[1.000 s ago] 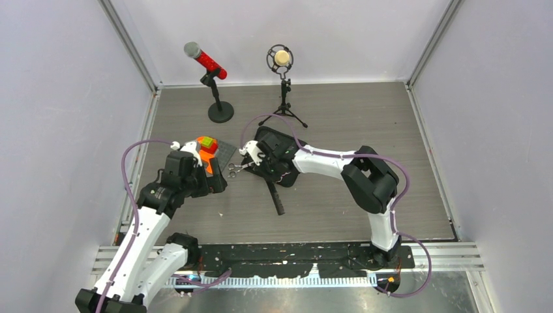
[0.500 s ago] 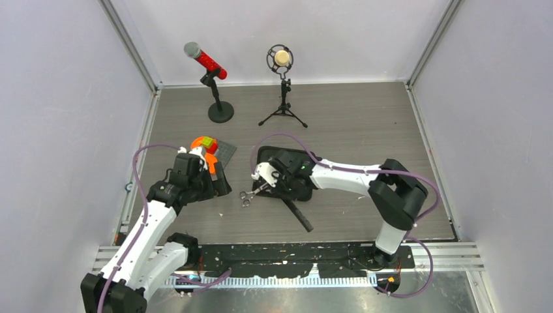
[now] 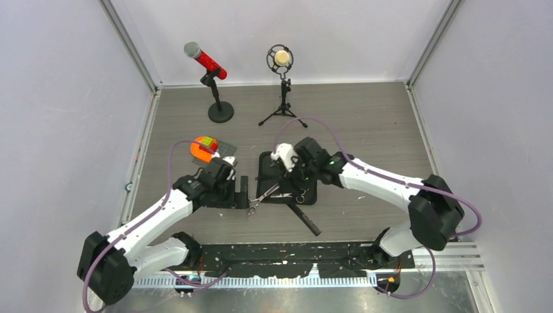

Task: Sort the hair-cutting tools
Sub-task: Place the scissors in the hairdressing tool bag.

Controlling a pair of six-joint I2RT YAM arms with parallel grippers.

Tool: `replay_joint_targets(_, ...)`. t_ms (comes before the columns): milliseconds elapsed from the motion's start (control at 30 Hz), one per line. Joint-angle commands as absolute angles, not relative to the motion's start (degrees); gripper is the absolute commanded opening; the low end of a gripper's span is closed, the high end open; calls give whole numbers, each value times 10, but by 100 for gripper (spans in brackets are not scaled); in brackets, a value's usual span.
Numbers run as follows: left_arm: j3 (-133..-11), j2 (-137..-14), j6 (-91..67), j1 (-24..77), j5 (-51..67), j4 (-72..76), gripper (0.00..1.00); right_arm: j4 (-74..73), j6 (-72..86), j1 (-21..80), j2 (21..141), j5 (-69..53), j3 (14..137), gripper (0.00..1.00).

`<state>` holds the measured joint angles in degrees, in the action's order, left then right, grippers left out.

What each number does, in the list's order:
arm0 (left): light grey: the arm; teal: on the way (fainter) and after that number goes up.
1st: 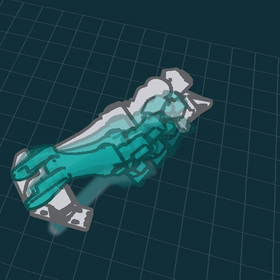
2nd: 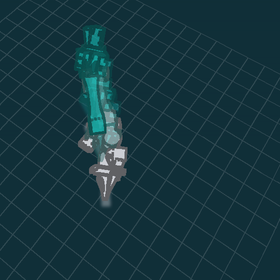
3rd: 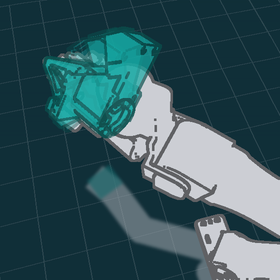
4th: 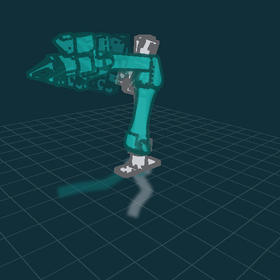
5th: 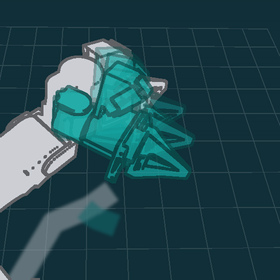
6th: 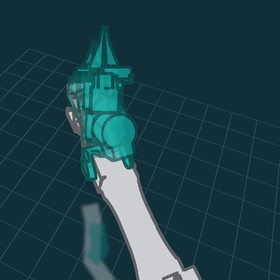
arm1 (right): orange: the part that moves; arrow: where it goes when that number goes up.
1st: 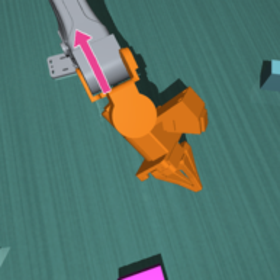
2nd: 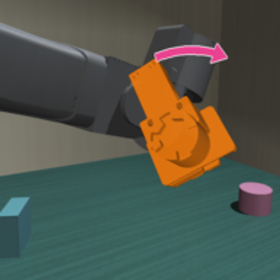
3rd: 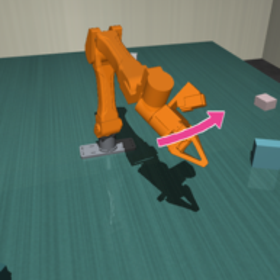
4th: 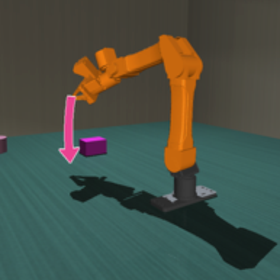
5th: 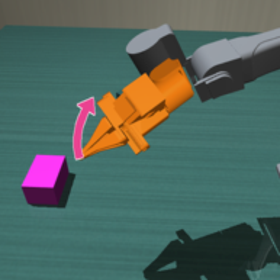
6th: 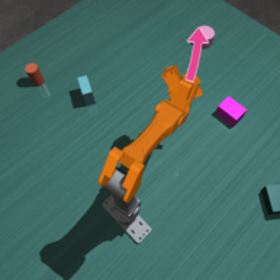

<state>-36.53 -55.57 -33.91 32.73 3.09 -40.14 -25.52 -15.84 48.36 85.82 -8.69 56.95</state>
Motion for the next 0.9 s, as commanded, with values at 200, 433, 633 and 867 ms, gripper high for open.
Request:
replay_joint_targets(200, -566, -747, -194, 424, -29, -411, 80, -95, 90, 263, 731, -64, 462, 69)
replay_joint_targets(433, -699, -911, -106, 456, -17, -454, 63, -50, 162, 192, 772, -123, 435, 70)
replay_joint_targets(633, -730, -974, -38, 466, -3, -467, 54, -17, 171, 190, 819, -168, 436, 67)
replay_joint_targets(867, -736, -1007, 18, 475, 30, -448, 44, -3, 174, 190, 861, -196, 439, 62)
